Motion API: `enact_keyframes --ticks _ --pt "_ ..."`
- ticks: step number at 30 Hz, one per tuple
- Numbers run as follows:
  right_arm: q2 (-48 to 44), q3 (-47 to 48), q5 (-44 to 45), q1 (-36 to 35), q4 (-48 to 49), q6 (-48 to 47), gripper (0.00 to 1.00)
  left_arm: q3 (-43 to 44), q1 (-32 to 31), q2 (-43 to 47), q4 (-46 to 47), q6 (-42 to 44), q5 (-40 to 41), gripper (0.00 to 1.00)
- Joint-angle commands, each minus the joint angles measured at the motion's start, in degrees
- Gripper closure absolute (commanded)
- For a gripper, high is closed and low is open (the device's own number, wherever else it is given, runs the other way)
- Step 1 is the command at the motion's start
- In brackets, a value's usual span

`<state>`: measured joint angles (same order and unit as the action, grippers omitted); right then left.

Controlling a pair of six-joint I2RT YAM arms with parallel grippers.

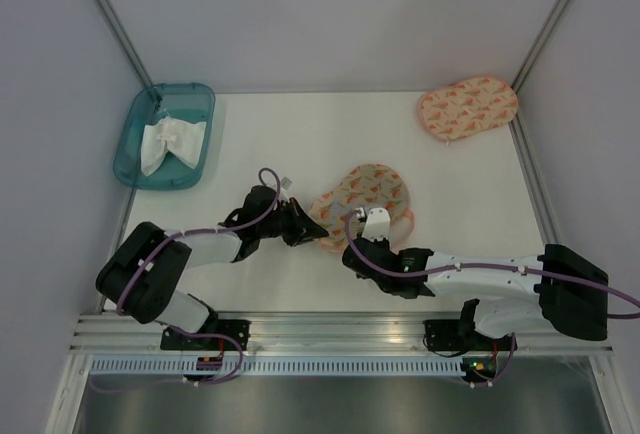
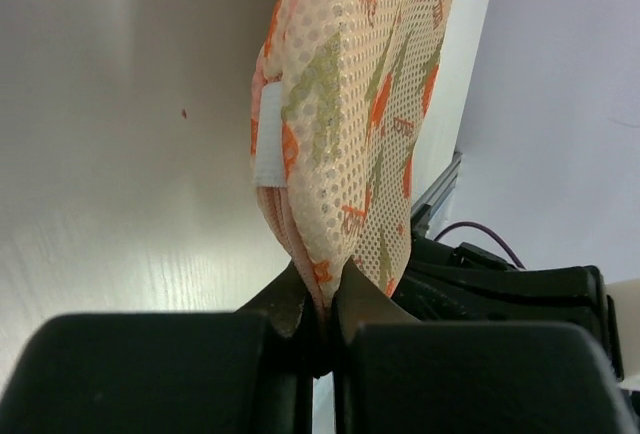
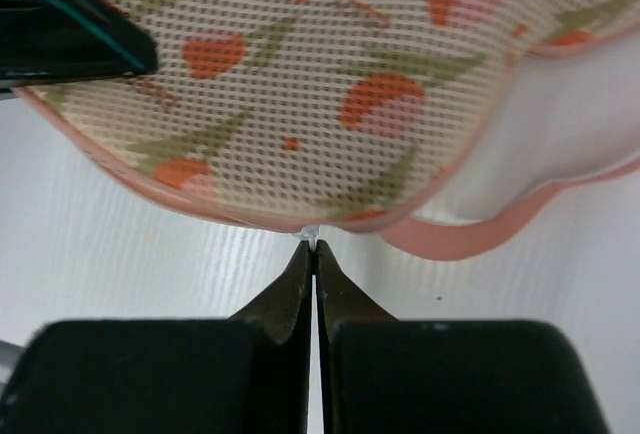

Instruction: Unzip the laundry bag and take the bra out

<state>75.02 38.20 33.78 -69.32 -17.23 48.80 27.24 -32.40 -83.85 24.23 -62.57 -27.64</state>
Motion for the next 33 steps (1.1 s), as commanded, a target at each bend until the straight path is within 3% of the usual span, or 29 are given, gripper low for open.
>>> enact_keyframes --ticks 1,9,14,15,16,19,20,24,28,33 --pt "-2.86 -2.42 5.24 2.34 -7.64 1.21 1.00 2.90 1.55 -2.18 -3.03 7.36 -4.26 0.98" --pt "-2.52 -3.74 5.59 7.97 -7.47 -0.89 1.00 11.51 4.80 -6.67 -8.41 17.47 -11.46 0.98" --pt "-1.37 -4.35 2.53 8.32 -1.24 -4.14 1.00 19.76 5.77 -12.29 -8.42 20.38 -18.49 0.94" --pt "-1.28 -4.88 0.43 8.41 0.26 -4.67 1.00 20.56 5.77 -14.04 -7.54 19.68 -19.20 0.84" --pt "-1.63 -5.06 -0.20 8.32 2.71 -5.37 1.00 22.22 5.77 -14.93 -7.79 19.50 -19.03 0.49" --pt "-1.55 -5.41 -3.54 8.32 6.32 -6.43 0.99 22.51 5.77 -15.73 -9.54 18.18 -15.35 0.08" --pt "-1.46 -5.06 -4.33 8.41 6.86 -7.04 1.00 21.72 5.77 -15.20 -9.72 17.83 -13.86 0.01" --pt "-1.11 -5.32 -9.51 8.41 11.77 -9.59 1.00 14.52 5.68 -10.03 -9.73 12.48 -6.04 0.00" --pt "-1.20 -7.17 -20.74 8.32 23.44 -11.79 1.00 3.73 5.42 -1.26 -6.22 6.59 -3.92 0.00" --pt "0.91 -6.03 -24.02 8.32 27.25 -12.76 1.00 -3.50 5.33 8.51 -7.53 1.23 -1.55 0.00"
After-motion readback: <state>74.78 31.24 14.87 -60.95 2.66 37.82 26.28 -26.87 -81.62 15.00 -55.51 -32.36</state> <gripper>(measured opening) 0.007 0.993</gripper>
